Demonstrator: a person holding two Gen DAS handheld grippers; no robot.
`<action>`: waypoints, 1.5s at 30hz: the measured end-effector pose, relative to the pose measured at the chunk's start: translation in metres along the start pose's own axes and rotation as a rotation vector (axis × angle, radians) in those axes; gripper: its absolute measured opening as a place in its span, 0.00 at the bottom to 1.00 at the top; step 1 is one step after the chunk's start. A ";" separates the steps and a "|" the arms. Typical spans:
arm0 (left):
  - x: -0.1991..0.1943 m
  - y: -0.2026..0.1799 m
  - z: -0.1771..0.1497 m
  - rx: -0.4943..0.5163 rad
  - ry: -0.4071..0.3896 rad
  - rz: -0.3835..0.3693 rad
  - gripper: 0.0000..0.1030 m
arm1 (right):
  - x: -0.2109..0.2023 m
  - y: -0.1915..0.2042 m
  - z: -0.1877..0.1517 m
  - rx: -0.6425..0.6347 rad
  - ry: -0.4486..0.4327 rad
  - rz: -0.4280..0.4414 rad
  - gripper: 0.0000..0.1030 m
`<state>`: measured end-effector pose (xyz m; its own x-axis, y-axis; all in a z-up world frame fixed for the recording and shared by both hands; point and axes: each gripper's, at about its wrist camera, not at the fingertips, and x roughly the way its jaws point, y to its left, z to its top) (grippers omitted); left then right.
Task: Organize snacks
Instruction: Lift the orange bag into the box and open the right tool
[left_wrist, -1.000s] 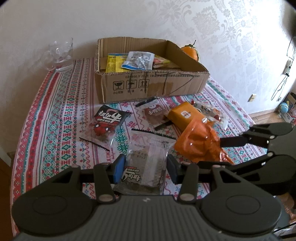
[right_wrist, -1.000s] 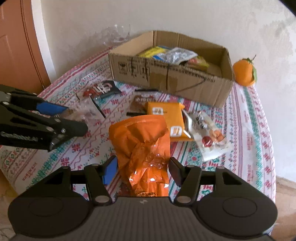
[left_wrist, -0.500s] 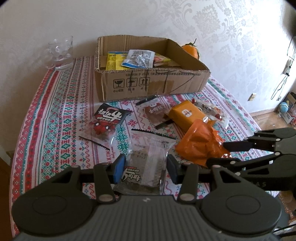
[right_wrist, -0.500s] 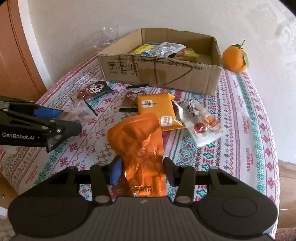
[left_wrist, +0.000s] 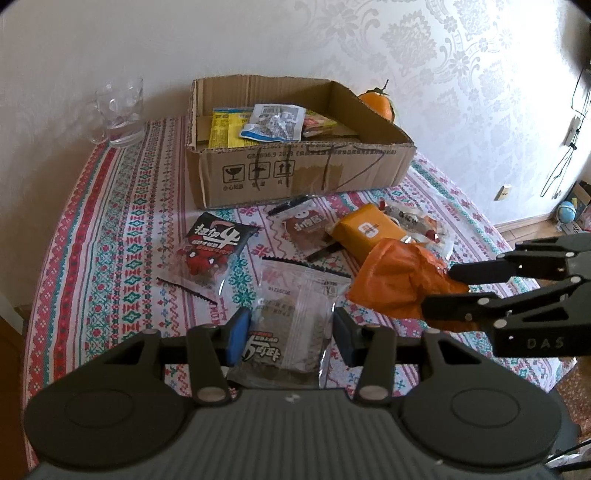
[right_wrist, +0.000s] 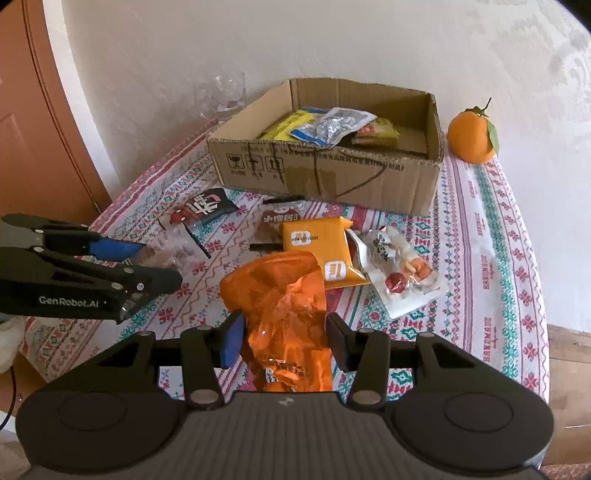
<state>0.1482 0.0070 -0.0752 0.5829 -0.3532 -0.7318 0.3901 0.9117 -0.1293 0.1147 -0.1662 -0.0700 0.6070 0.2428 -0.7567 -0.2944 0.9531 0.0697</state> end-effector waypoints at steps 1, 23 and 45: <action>0.000 0.000 0.000 0.000 0.000 0.000 0.46 | -0.001 0.000 0.000 -0.003 -0.001 0.000 0.52; 0.001 0.003 -0.001 -0.007 0.006 0.003 0.46 | 0.020 0.002 -0.012 -0.019 0.040 -0.016 0.53; -0.009 0.000 0.005 0.016 -0.008 -0.008 0.46 | -0.021 -0.004 0.021 -0.047 -0.068 0.016 0.50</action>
<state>0.1467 0.0091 -0.0654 0.5857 -0.3618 -0.7253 0.4058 0.9055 -0.1240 0.1190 -0.1713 -0.0407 0.6503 0.2717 -0.7094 -0.3379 0.9398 0.0502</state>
